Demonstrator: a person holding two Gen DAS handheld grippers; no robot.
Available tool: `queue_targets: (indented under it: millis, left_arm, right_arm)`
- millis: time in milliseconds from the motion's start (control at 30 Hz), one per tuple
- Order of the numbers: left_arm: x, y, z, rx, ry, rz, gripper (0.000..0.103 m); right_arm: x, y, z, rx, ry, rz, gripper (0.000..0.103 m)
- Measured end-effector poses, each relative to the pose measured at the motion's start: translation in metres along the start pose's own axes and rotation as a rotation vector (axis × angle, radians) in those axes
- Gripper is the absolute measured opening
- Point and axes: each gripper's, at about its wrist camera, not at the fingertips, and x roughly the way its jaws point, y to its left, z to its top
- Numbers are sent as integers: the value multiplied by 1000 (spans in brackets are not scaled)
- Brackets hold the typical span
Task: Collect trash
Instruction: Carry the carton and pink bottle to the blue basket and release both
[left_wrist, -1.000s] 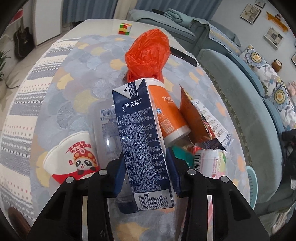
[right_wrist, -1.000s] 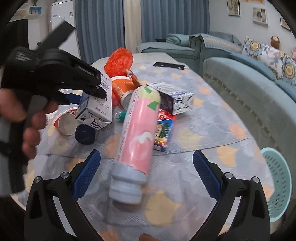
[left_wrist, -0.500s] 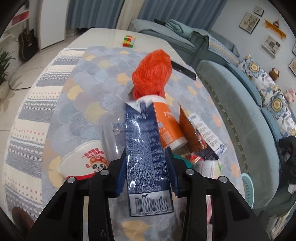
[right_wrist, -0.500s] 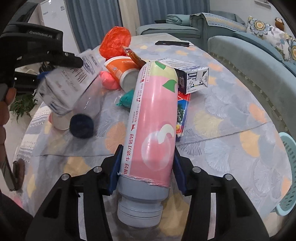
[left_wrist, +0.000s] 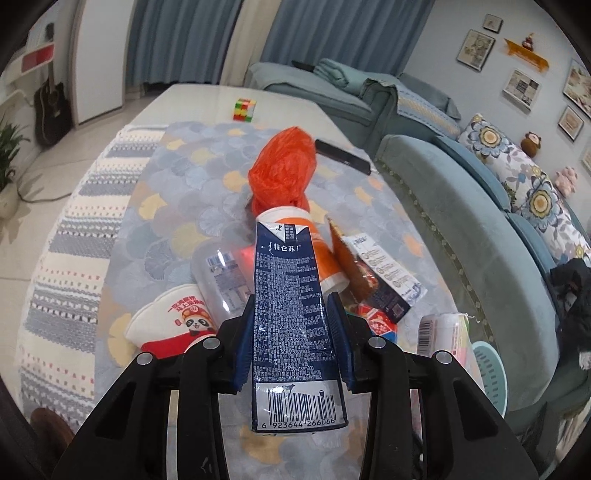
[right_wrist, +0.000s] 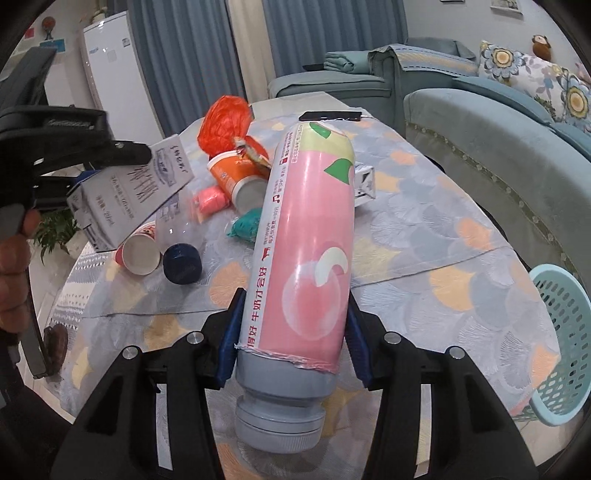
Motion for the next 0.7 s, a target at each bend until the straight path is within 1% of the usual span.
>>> queue_targets:
  millis: [67, 167, 233, 333, 400, 533, 633, 700]
  left_arm:
    - [-7, -4, 0, 19, -20, -5, 35]
    - [-24, -14, -1, 72, -74, -3, 35]
    - [-36, -22, -3, 109, -112, -14, 35]
    - [-49, -34, -8, 150, -149, -58, 35]
    - [-53, -40, -9, 168, -160, -83, 35]
    - [-57, -55, -16, 218, -168, -116, 35]
    - [-55, -67, -23, 258, -168, -142, 35]
    - [-54, -79, -28, 291, -164, -168, 35]
  right_arm:
    - [-5, -3, 2, 4, -19, -3, 47]
    - [-17, -4, 4, -1, -66, -15, 47]
    - [-23, -6, 7, -6, -93, -27, 47]
    - [-34, -14, 10, 1, -125, -49, 47]
    - [-40, -22, 12, 10, -137, -58, 47]
    - [-57, -51, 19, 55, -166, -87, 47]
    - [-73, -79, 23, 109, -189, -110, 47]
    - [-90, -105, 27, 149, -208, -130, 47]
